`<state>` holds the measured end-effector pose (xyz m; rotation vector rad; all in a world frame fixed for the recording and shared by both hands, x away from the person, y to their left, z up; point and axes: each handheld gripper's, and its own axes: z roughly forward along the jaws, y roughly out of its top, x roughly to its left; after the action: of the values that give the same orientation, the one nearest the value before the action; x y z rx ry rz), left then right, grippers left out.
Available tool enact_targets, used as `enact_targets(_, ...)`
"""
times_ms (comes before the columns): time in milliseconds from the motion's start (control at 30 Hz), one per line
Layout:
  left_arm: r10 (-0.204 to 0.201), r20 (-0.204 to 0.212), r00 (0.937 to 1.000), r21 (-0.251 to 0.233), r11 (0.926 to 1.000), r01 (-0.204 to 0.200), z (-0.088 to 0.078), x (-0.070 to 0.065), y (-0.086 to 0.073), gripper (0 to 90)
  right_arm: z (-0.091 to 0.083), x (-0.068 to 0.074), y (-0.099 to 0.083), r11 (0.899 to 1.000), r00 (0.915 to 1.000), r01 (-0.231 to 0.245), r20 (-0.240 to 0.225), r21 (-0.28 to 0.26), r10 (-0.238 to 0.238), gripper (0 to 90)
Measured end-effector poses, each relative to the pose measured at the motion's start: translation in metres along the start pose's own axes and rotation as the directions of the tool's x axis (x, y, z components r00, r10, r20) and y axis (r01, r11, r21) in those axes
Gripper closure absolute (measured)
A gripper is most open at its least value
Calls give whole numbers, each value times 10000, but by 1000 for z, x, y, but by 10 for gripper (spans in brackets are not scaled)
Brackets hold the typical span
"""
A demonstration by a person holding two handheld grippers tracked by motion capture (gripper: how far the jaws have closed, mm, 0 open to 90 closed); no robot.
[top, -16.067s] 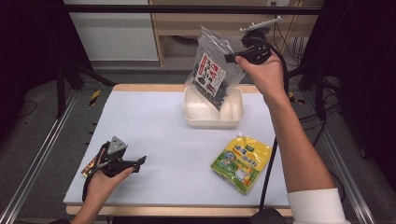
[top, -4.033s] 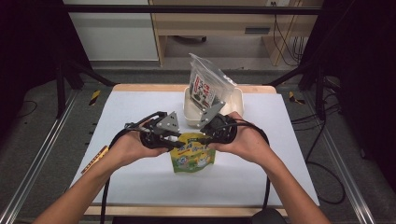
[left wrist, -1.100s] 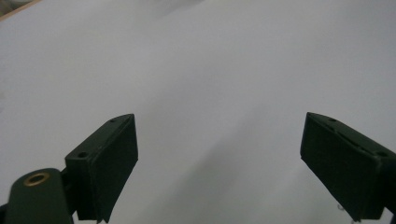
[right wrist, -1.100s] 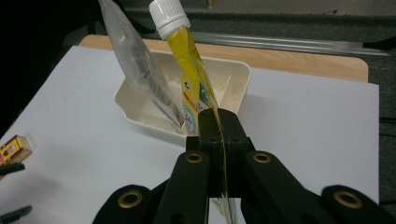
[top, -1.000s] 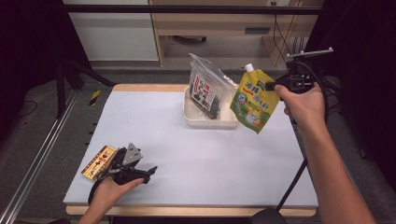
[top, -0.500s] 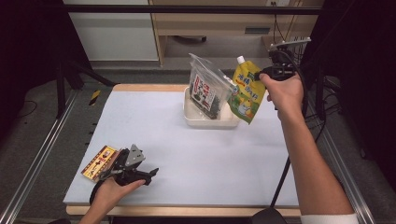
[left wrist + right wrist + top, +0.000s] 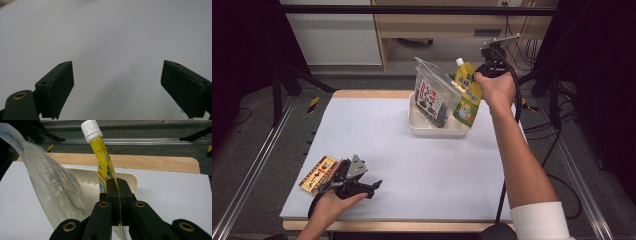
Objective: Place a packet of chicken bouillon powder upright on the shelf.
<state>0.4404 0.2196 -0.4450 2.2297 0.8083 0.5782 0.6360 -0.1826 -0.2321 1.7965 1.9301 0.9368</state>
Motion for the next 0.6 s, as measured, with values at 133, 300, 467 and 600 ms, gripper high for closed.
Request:
enact_targets(133, 23, 30, 10000, 4, 10000, -23, 0, 0, 0, 112, 6, 2, 5, 10000, 9999, -99, 71, 0, 99, 900)
enact_targets(300, 26, 39, 10000, -2, 10000, -26, 0, 0, 0, 112, 12, 4, 8, 9998, 9995, -181, 249, 44, 180, 900)
enact_targets(467, 44, 55, 10000, 6, 10000, -44, 0, -1, 1, 113, 17, 5, 10, 9997, 9992, -229, 340, 57, 227, 900)
enact_targets(600, 48, 54, 10000, 14, 10000, -49, 1, -1, 1, 113, 21, 6, 11, 9994, 9986, -333, 405, 22, 332, 900)
